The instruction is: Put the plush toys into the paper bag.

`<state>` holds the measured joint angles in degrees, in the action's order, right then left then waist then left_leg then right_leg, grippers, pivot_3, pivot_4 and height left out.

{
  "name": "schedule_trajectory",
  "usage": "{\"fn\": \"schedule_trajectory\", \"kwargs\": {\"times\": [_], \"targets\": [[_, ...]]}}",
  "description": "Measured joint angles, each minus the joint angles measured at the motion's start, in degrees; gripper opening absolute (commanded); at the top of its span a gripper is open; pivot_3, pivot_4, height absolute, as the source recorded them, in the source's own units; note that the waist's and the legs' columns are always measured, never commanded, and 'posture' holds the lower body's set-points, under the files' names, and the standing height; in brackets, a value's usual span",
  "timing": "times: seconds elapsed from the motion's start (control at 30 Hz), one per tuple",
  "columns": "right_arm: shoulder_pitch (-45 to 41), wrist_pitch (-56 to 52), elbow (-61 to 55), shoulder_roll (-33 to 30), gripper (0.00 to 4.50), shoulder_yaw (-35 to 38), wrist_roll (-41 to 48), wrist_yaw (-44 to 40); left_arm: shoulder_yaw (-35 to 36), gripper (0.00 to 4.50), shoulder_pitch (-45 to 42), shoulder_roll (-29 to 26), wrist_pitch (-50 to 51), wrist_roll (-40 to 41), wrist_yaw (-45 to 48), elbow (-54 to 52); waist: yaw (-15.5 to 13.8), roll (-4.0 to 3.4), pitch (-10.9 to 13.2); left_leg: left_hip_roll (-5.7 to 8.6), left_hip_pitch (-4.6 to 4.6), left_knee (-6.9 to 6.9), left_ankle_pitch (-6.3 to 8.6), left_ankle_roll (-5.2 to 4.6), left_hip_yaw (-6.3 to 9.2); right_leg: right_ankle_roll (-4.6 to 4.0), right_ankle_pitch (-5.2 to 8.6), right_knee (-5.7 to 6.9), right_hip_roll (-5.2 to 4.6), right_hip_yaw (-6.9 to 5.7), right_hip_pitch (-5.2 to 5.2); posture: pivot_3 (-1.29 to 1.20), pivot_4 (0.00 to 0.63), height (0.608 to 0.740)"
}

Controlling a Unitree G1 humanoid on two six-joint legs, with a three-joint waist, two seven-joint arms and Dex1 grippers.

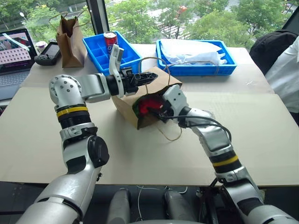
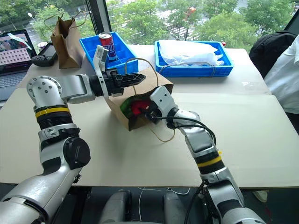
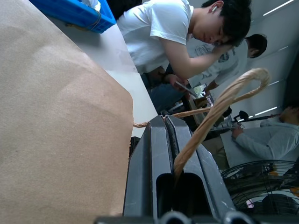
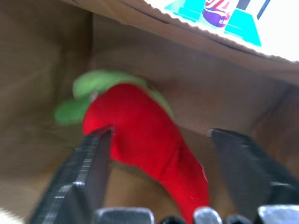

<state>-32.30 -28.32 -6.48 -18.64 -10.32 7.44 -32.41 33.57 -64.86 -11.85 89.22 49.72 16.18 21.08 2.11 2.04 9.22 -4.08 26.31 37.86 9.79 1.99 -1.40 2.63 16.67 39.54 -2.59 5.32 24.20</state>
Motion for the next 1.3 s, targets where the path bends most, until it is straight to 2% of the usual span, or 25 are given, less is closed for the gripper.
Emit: {"fn": "schedule_trajectory", "kwargs": {"times": [0.1,0.2,0.3,0.4,0.57,0.73,0.87,1.2,1.3], "targets": [[4.24,-10.76,-9.73,-3.33,4.45,4.56,6.48,-1.62,-0.19,0.0,0.0,0.04,-0.14,-0.01,0.18,0.08,-0.03,0.0,0.0,0.0,-0.01,0.0,0.0,0.0,0.01,0.0,0.0,-0.01,0.0,-0.01,-0.02,0.0,0.15,0.689],[7.11,-18.44,-14.5,-4.59,4.45,9.52,11.95,-1.83,-0.33,0.0,-0.01,-0.01,-0.23,-0.02,0.28,0.1,-0.05,0.0,0.0,0.0,-0.01,0.0,0.0,0.0,0.01,0.0,0.01,-0.02,0.01,-0.01,-0.03,0.0,0.15,0.689],[11.3,-22.81,-15.37,-6.28,4.45,15.72,15.41,-1.12,-0.84,0.0,-0.01,0.13,-0.23,-0.01,0.36,0.16,-0.04,0.0,0.0,0.0,-0.02,0.0,0.0,-0.01,0.01,0.01,0.01,-0.1,0.01,-0.01,-0.06,0.0,0.15,0.689],[15.49,-23.68,-11.06,-4.19,4.45,21.06,17.79,0.19,-0.87,0.0,-0.01,-0.28,-0.26,-0.02,0.52,0.17,0.07,0.0,0.0,0.0,-0.02,0.0,-0.01,-0.01,0.0,0.01,0.01,-0.11,0.01,0.02,-0.03,0.0,0.15,0.689],[16.34,-20.41,-3.21,-1.2,4.45,19.34,18.0,-0.18,-1.3,0.0,-0.02,-0.06,-0.28,-0.02,0.83,0.7,0.54,0.0,0.0,0.0,-0.05,0.0,-0.01,-0.02,0.02,0.01,0.01,-0.06,0.06,0.05,-0.01,0.0,0.15,0.689],[15.1,-15.82,0.64,-0.89,4.45,17.55,17.85,-2.03,-1.25,0.0,-0.03,-0.53,-0.32,-0.02,0.86,1.2,0.5,0.0,0.0,0.01,-0.07,0.0,-0.01,-0.02,0.03,0.01,0.01,-0.07,0.05,0.04,-0.05,0.0,0.15,0.689],[15.23,-15.7,1.3,-0.68,3.41,17.33,19.02,-3.69,-1.24,0.0,-0.03,-0.57,-0.34,-0.02,0.85,1.2,0.5,0.0,0.0,0.01,-0.07,0.0,-0.01,-0.02,0.03,0.01,0.01,-0.07,0.05,0.04,-0.05,0.0,0.15,0.689],[17.17,-23.15,-1.56,-0.08,0.03,18.92,31.93,-8.46,-1.06,0.0,-0.04,-0.57,-0.44,-0.02,0.82,1.2,0.31,0.0,0.0,0.02,-0.05,0.0,-0.01,-0.02,0.03,0.02,0.01,-0.07,0.04,0.04,-0.05,0.0,0.15,0.689],[17.07,-25.87,-2.63,0.16,0.03,21.89,37.1,-8.04,-0.95,0.0,-0.04,-0.57,-0.47,-0.02,0.81,1.2,0.29,0.0,0.0,0.02,-0.05,0.0,-0.01,-0.02,0.03,0.02,0.01,-0.08,0.04,0.03,-0.06,0.0,0.15,0.689]]}}
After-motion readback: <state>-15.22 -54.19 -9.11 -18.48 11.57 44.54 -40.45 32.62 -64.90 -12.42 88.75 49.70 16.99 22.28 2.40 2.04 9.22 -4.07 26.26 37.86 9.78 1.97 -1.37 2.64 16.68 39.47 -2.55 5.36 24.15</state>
